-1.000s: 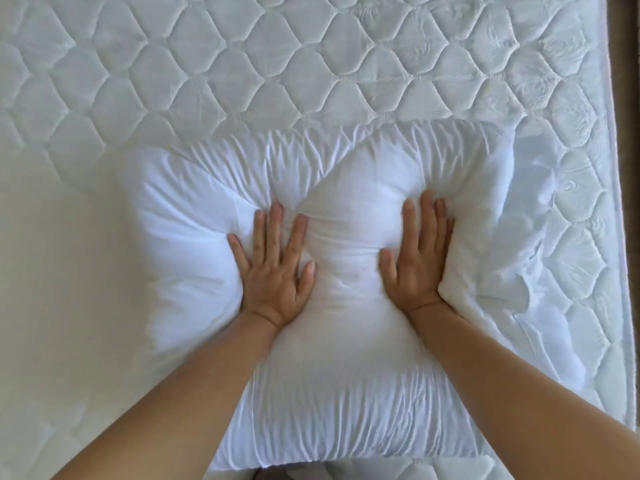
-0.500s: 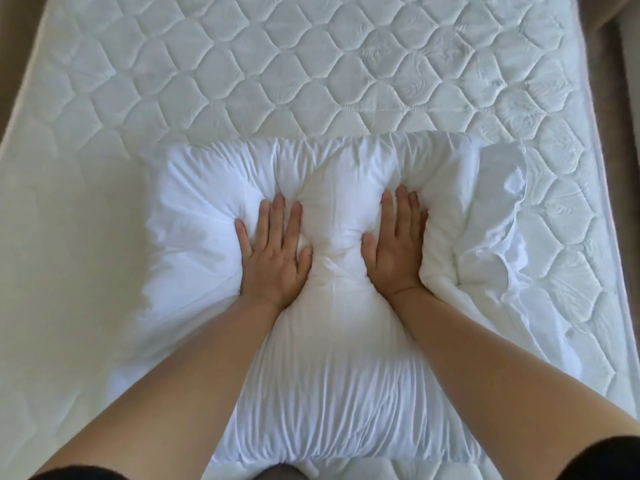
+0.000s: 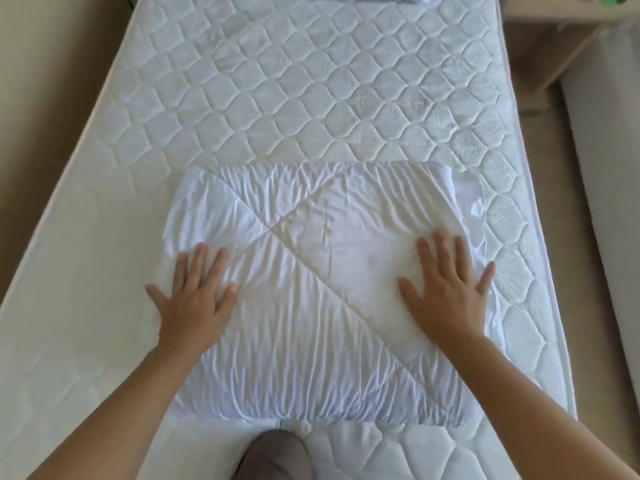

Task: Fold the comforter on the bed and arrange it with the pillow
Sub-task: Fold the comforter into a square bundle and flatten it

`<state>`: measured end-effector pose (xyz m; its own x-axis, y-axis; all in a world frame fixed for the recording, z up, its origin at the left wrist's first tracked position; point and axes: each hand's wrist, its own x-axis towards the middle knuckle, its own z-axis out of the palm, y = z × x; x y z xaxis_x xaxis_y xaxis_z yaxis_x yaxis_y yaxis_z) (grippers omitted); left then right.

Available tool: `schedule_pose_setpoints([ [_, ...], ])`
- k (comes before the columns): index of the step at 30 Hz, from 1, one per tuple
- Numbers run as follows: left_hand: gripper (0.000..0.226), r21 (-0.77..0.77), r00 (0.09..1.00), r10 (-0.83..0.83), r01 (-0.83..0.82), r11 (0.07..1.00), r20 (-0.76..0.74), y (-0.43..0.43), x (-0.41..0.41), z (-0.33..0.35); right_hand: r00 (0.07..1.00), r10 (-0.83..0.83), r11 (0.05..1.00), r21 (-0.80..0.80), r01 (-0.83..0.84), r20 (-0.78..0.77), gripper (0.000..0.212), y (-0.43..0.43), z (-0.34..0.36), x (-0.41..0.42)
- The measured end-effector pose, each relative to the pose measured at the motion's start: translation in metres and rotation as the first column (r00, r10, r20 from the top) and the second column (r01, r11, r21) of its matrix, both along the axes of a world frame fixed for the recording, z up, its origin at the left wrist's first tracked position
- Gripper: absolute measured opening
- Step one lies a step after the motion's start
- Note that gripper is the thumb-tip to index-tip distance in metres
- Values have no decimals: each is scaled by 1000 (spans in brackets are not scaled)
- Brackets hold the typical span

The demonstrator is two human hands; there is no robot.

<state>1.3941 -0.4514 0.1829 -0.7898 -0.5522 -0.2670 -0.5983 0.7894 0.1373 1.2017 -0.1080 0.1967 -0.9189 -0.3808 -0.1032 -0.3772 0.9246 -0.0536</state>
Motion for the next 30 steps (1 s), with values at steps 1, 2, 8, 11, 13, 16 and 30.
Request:
schedule_pose_setpoints([
  [1, 64, 25, 999, 32, -32, 999, -1, -2, 1, -6, 998, -40, 999, -13, 41, 44, 75, 4, -8, -2],
  [2, 65, 42, 999, 43, -42, 998, -15, 0, -1, -12, 995, -70, 997, -26, 72, 74, 73, 6, -18, -4],
  [8, 70, 48, 982, 53, -45, 998, -182, 10, -28, -73, 999, 12, 985, -172, -4, 43, 72, 12, -98, -33],
  [11, 72, 45, 963, 17, -5, 999, -269, 4, -50, -106, 1000, 4, 980, -201, 1, 27, 73, 9, -129, -52],
  [13, 73, 72, 956, 17, 4, 997, -294, -2, -70, -126, 1000, 7, 980, -199, -4, 11, 73, 5, -145, -66],
  [16, 71, 90, 943, 37, -8, 996, -330, -9, -92, -151, 1000, -6, 973, -229, 2, -19, 72, -4, -165, -88],
  [30, 70, 128, 973, 57, -28, 991, -225, -6, -75, -117, 990, -99, 988, -109, 109, 95, 70, -10, -131, -74],
])
